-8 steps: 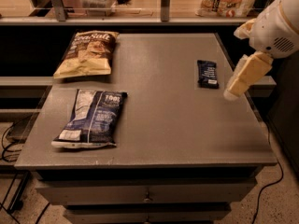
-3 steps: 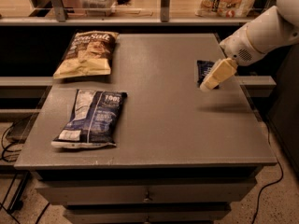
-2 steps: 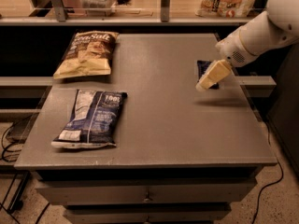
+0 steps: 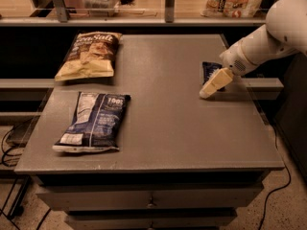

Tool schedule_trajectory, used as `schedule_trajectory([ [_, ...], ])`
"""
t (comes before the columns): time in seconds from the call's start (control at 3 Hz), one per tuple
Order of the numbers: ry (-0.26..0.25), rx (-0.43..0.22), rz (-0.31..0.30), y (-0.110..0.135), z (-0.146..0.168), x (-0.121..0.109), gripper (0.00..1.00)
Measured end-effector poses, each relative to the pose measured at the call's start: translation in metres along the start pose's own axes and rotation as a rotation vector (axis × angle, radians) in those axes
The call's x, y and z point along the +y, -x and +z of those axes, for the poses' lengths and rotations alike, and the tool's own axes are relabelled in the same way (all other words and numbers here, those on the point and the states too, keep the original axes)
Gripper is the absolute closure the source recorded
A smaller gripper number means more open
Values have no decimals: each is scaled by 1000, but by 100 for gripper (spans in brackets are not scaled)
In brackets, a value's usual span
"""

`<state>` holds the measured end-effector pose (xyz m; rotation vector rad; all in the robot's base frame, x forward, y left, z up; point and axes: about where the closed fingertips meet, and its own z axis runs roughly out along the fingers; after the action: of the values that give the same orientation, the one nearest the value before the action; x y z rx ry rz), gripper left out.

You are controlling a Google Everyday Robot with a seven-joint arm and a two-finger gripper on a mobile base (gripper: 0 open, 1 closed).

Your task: Move rxbar blueberry near brown chip bag

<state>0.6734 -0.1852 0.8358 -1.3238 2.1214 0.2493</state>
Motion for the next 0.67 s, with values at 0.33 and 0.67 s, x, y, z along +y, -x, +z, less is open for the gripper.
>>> schedule_trajectory([
  [0.33,-3,-7,30,-11,3,-9,18],
  [0.67,-27,-15,34,-12,-4,-15,42],
])
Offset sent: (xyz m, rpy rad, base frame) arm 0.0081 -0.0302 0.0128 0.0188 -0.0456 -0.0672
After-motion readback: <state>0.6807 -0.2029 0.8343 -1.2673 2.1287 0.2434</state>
